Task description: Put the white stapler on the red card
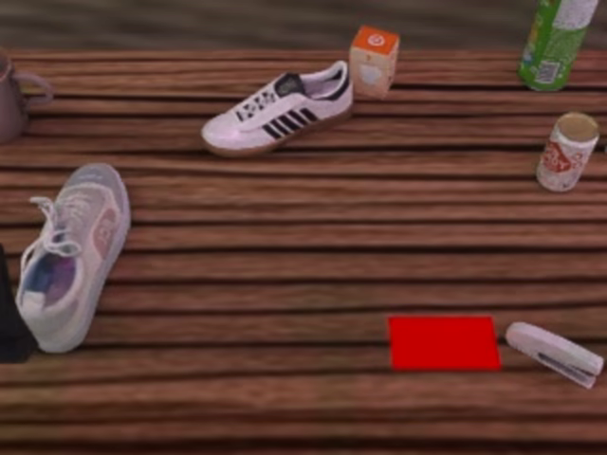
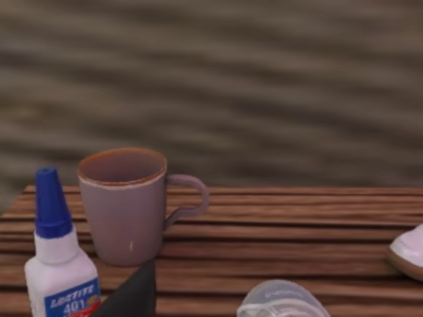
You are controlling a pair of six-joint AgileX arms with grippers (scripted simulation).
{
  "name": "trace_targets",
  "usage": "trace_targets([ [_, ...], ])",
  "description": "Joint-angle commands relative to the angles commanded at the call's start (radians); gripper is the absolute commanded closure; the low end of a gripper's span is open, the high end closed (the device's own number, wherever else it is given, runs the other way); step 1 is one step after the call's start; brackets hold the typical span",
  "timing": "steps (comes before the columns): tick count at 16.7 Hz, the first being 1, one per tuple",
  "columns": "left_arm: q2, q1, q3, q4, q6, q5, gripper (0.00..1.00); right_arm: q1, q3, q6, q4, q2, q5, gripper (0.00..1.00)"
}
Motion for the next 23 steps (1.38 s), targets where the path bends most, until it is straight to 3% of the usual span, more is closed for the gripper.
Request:
trace_targets([
  [4, 0.0, 0.0, 0.0, 0.0, 0.0, 0.0, 0.0, 0.009, 0.03, -0.017, -0.026, 0.032, -0.002, 0.0],
  [8, 0.0, 0.0, 0.0, 0.0, 0.0, 0.0, 0.0, 0.049, 0.184, -0.103, -0.162, 0.224, -0.004, 0.0],
  [23, 0.0, 0.0, 0.0, 0.0, 0.0, 0.0, 0.0, 0.268, 1.014, -0.595, -0.95, 1.517, -0.002, 0.0],
])
